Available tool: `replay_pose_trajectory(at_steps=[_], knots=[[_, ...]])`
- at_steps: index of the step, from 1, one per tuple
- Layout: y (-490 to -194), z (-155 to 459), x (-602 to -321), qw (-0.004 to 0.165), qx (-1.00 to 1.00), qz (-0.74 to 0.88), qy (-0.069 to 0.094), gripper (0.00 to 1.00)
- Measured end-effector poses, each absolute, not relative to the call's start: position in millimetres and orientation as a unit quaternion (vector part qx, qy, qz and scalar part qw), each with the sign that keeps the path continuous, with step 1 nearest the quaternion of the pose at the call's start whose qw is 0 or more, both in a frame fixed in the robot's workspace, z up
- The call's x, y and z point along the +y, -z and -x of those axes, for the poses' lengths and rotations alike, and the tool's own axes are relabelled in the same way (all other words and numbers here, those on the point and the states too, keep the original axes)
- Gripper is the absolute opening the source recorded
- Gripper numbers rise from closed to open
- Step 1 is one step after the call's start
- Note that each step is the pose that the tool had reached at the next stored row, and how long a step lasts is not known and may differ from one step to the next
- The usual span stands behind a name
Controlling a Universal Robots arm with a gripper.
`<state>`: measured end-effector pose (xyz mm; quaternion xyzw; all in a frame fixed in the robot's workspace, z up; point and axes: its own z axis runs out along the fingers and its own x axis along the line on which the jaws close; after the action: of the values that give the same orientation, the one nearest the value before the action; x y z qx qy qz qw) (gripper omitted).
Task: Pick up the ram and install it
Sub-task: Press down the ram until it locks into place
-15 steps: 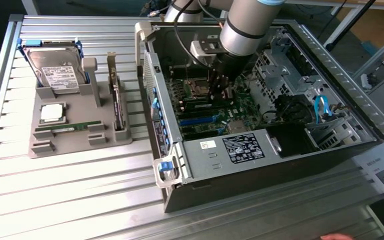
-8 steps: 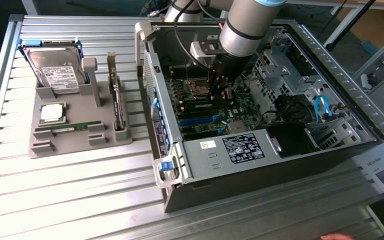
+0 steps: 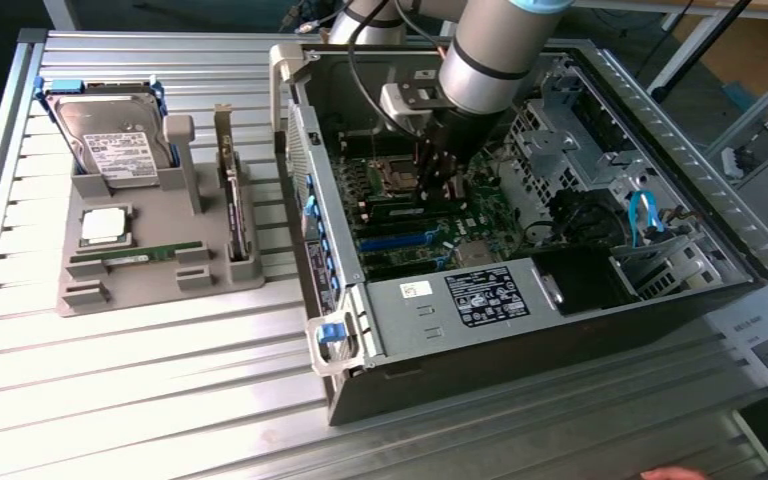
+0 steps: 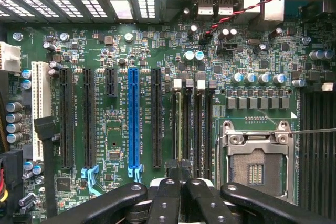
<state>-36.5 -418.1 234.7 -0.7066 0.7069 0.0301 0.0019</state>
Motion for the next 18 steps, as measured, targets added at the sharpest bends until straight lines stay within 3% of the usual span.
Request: replay_pose_trajectory(at_steps=[18], knots=[[-233.5,36.5,-418.3,0.002,0.707,0.707,-0.030,0.10]])
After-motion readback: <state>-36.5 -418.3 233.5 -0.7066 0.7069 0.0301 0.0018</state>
